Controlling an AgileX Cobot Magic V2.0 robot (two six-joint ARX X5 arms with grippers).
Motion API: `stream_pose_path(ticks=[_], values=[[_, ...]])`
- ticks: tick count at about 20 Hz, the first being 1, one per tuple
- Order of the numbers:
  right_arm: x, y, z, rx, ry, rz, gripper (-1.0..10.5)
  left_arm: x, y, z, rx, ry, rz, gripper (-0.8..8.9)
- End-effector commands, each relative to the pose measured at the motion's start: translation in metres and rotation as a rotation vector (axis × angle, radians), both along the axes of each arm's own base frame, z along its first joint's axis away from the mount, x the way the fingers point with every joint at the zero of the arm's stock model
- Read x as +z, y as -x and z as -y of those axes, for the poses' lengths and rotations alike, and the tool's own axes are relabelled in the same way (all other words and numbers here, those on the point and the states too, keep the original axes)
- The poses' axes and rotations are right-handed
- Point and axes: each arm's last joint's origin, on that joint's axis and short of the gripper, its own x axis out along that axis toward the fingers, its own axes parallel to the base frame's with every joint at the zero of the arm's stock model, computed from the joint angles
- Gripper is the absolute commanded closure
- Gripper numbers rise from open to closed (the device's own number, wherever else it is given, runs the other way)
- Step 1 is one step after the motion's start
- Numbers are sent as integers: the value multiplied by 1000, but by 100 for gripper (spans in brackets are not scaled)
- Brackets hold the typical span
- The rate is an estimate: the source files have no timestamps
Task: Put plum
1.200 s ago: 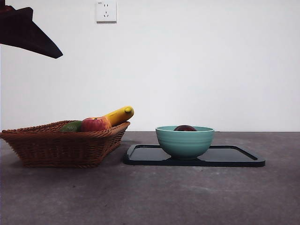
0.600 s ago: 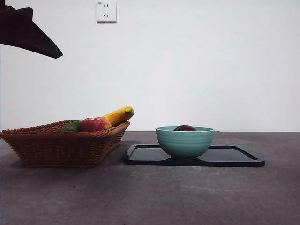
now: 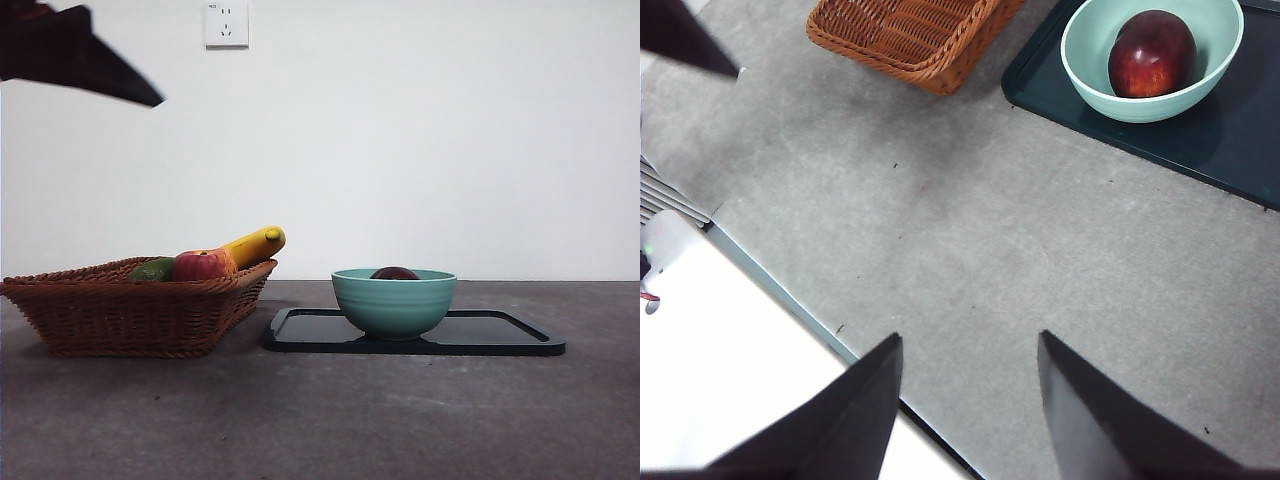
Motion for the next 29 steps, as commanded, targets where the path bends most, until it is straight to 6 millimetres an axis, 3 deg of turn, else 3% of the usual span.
stream_pose_path(ticks=[1, 5, 8, 12, 20, 29], values=[[1, -1, -1, 2, -9, -1, 730, 17, -9, 8, 75, 19, 47, 380], [1, -1, -1, 2, -9, -2, 730, 46, -39, 28, 146, -4, 120, 381], [1, -1, -1, 2, -10, -2, 730, 64, -71, 50, 155, 0, 140, 381], [1, -1, -1, -6, -15, -10, 730, 66, -116, 81, 169, -14, 132, 381], [1, -1, -1, -6, -15, -10, 730, 23, -175, 132, 190, -68, 146, 382], [1, 0, -1, -8, -14, -13, 730, -45, -186, 178, 114, -260, 253, 382]])
